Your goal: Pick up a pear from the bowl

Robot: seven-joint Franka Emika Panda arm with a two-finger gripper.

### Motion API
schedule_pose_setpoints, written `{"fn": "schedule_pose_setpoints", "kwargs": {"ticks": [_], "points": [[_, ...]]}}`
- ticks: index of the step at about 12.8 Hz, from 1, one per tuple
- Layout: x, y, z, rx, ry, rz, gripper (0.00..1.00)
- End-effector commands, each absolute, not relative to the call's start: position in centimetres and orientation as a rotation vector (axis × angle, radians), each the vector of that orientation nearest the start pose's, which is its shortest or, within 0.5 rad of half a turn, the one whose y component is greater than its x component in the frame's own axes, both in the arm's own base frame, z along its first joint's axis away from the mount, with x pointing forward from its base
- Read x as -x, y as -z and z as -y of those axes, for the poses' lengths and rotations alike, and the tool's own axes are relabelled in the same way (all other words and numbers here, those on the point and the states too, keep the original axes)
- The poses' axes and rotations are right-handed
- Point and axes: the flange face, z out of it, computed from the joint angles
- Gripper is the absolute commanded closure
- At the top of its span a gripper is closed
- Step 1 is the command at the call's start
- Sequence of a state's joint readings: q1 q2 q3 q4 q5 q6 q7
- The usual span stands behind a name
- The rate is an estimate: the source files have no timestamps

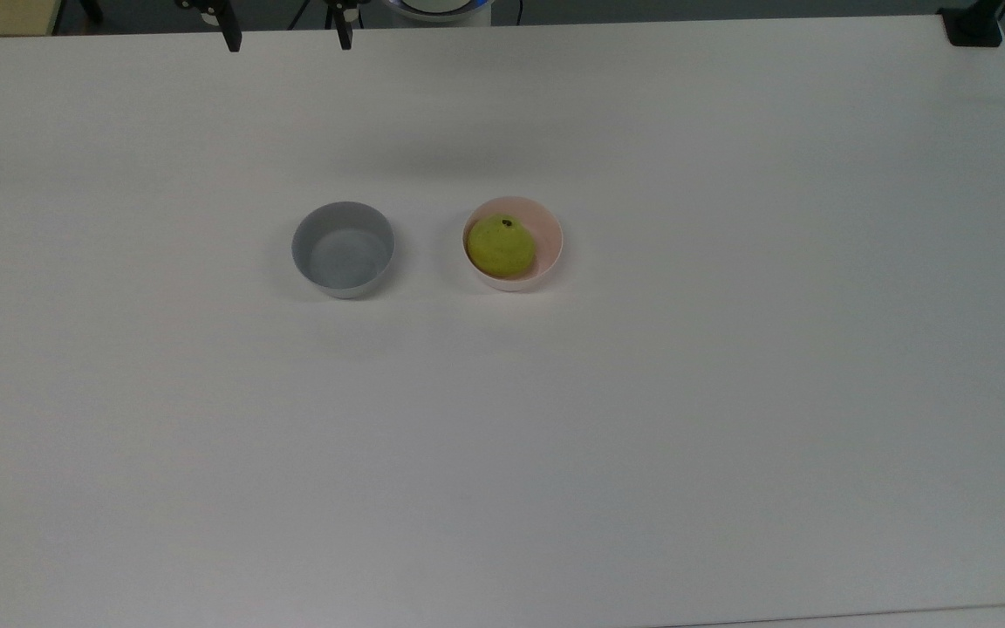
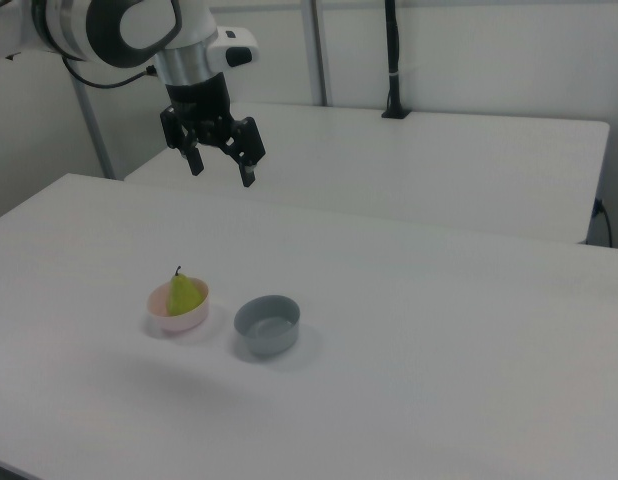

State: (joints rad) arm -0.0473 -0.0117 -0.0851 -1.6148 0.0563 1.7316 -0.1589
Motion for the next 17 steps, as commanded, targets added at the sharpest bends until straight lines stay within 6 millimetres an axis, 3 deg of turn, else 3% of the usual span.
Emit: {"fn": "schedule_pose_setpoints", "kwargs": {"ticks": [1,5,8,11,13,14,17], "points": [[-55.8,-62.2,6.8,3.082,0.209,0.056,0.00],[-55.4,-61.3,6.4,3.046,0.140,0.574,0.00],[-55.5,-59.5,1.3,3.025,0.050,0.753,0.00],[-55.4,-57.0,-1.6,3.033,0.007,0.689,0.00],[-55.6,-55.0,-3.5,3.061,0.035,0.520,0.00],[-55.8,-53.1,-5.3,3.069,0.049,0.477,0.00],[-56.6,-49.1,-6.8,3.078,0.028,0.442,0.00]]}}
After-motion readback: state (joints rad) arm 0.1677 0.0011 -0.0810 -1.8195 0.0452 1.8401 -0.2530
